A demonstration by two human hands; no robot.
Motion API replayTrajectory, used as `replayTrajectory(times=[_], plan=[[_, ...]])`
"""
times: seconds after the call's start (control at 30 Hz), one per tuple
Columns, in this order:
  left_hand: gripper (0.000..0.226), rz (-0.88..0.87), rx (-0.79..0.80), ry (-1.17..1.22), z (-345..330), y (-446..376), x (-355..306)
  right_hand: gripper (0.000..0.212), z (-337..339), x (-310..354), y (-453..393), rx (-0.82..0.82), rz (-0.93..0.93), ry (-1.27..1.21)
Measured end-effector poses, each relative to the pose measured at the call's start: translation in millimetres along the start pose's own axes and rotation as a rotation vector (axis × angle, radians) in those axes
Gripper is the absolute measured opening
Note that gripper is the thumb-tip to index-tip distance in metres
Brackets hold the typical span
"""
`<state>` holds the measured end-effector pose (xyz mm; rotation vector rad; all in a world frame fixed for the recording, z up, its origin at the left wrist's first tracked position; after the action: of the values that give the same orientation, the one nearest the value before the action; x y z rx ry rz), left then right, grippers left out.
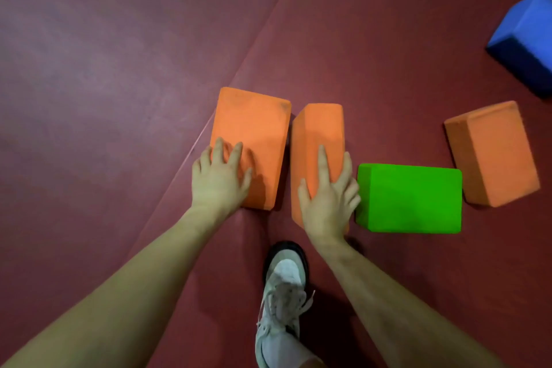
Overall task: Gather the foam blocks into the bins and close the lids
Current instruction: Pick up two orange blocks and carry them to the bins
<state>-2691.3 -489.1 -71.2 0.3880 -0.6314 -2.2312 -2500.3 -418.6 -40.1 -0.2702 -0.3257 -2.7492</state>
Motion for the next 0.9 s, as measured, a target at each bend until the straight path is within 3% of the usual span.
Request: replayTrajectory(times=[0.1,0.2,0.33,0.5,0.67,0.9], plan=[[0.071,0.106,0.088,0.008,-25.9,-23.5,9.6,0.075,-11.7,-3.4,8.2,0.006,0.053,-0.027],[0.078,0.089,0.112,0.063,-35.0,-25.2,6.2,0.072,-12.7,-5.9,5.2,0.008,0.066,-0.020],[0.079,0.011,0.009,0.103,-21.5,-0.6,-7.3,0.070,-11.0,-3.7,4.5,0.008,0.056,-0.060],[0.092,-0.026,-0.107,0.354,-2.3,24.6,-6.2,0.072,-7.3,-11.9,3.5,0.039,0.038,-0.160],[0.092,-0.001,-0.126,0.347,6.6,25.4,-10.6,0.073,0.6,-22.9,1.0,0.041,0.030,-0.240],[0.092,0.035,0.101,0.785,-11.7,12.3,-1.7,0.073,-2.7,-35.2,1.8,-0.016,-0.011,-0.285]])
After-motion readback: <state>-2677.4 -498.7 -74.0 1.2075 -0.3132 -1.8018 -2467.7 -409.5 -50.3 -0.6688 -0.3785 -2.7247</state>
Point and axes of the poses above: each hand's wrist, its own y-axis away from the middle knuckle, its own z-axis out of the back of the hand, x = y × z, the point moved 8 cm from there along -y, towards the middle knuckle, and after that the axes turned 13 degrees about z, right-handed, at the moved point
